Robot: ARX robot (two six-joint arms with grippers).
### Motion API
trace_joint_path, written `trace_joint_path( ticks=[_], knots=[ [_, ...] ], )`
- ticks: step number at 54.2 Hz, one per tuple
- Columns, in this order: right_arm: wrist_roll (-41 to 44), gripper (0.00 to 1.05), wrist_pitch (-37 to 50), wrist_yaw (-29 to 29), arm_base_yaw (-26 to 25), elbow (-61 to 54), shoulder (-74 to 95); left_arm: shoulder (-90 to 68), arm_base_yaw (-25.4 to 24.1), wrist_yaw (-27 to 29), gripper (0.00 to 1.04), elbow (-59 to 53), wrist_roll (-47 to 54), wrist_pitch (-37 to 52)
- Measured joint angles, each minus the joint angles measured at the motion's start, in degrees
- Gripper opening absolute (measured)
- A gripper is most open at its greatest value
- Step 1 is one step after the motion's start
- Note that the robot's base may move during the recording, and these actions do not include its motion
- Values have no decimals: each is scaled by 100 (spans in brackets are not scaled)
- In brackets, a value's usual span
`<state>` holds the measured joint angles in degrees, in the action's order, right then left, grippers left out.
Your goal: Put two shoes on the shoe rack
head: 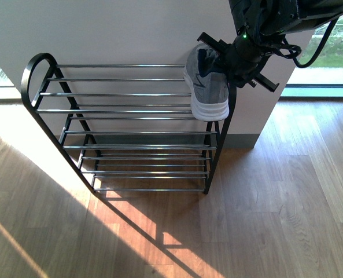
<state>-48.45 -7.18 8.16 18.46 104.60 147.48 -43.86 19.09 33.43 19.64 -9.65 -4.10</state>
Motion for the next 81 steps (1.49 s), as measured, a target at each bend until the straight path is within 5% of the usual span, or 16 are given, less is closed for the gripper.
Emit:
trace_joint_path(
  ticks=[6, 13, 28, 39, 64, 78, 81],
  knots=[
    [22, 4, -87, -4, -2, 164, 61, 0, 0, -2, 3, 0, 2, 0],
    [63, 19, -9, -50, -9, 203, 70, 0, 0, 0, 3, 0, 0, 0],
    [535, 74, 1360, -636, 17, -1652, -1309, 0, 0, 0, 3, 0, 2, 0],
    [857, 97, 2052, -1123, -11, -2975, -2638, 0, 0, 0, 3, 0, 2, 0],
    [2221, 96, 2500, -2664, -870, -6478, -7331, 0, 0, 0, 3, 0, 2, 0],
    [2402, 96, 2544, -2691, -977, -6738, -7694, 0, 0, -11, 3, 0, 2, 0],
    [2739, 91, 3029, -2006, -870, -6913, -7661, 0, 0, -15, 3, 0, 2, 0]
  ],
)
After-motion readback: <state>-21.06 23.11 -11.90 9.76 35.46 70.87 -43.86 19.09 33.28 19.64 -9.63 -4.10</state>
